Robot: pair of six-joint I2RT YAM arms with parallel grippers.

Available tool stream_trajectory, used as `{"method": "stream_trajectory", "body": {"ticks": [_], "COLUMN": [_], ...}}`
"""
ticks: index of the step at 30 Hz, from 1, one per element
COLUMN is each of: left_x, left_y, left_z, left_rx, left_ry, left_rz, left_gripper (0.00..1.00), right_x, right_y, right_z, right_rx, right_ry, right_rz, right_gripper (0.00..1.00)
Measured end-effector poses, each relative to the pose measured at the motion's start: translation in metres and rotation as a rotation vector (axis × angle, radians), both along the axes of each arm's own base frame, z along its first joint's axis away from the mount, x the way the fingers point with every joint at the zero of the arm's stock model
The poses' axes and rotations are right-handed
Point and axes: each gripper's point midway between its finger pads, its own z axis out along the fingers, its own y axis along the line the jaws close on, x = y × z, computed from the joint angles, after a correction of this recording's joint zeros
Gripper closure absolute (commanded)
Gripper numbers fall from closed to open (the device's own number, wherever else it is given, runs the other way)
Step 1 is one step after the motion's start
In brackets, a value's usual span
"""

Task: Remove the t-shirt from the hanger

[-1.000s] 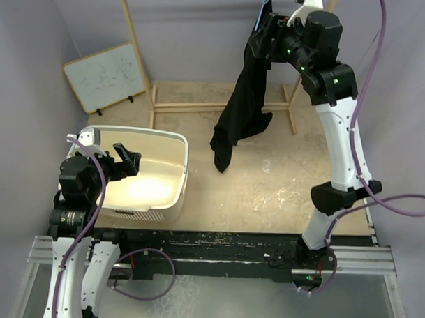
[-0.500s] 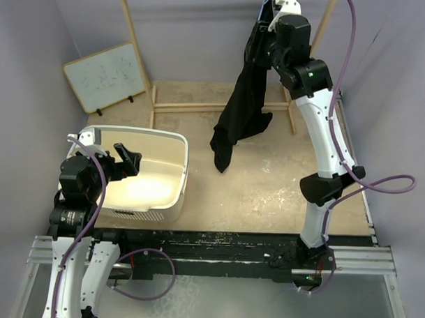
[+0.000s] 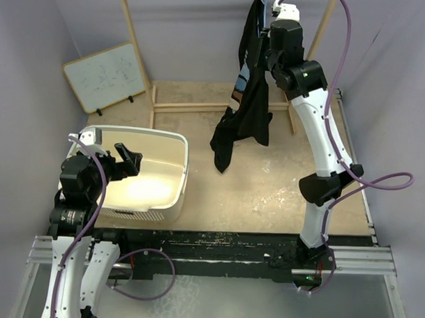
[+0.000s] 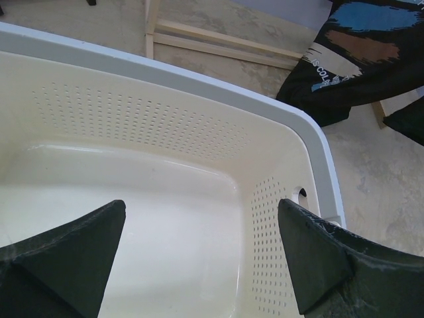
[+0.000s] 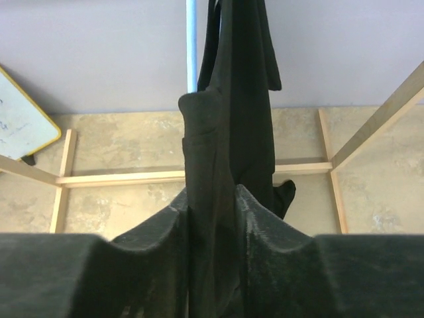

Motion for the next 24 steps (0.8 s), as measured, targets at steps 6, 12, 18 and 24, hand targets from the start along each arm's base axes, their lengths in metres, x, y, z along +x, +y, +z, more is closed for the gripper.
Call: {"method": "stream_trajectory", "body": {"ticks": [6, 12, 18, 24], "left_x": [0.000, -0.001, -0.001, -0.003], "left_y": [0.000, -0.003, -0.010, -0.015], "left_z": [0.000, 0.001, 0.004, 0.008], "left_rx": [0.000, -0.005, -0.015, -0.016], "left_ry": [0.000, -0.002, -0.014, -0.036], "left_rz": [0.000, -0.016, -0.060, -0.090], "left_gripper": [0.03, 0.34, 0.21, 0.01], "right_x": [0.003, -0.002, -0.019, -0.034], "right_y": [0.000, -0.003, -0.013, -0.021], "right_z": [-0.009, 0.001, 0.044, 0.067], "right_rx": [-0.022, -0.023, -0.011, -0.014], "right_ry": [0.013, -0.027, -0.140, -0.187], "right_rz": [0.001, 0.008, 0.015, 0.022], "right_gripper": [1.00, 1.00, 1.00, 1.00]}}
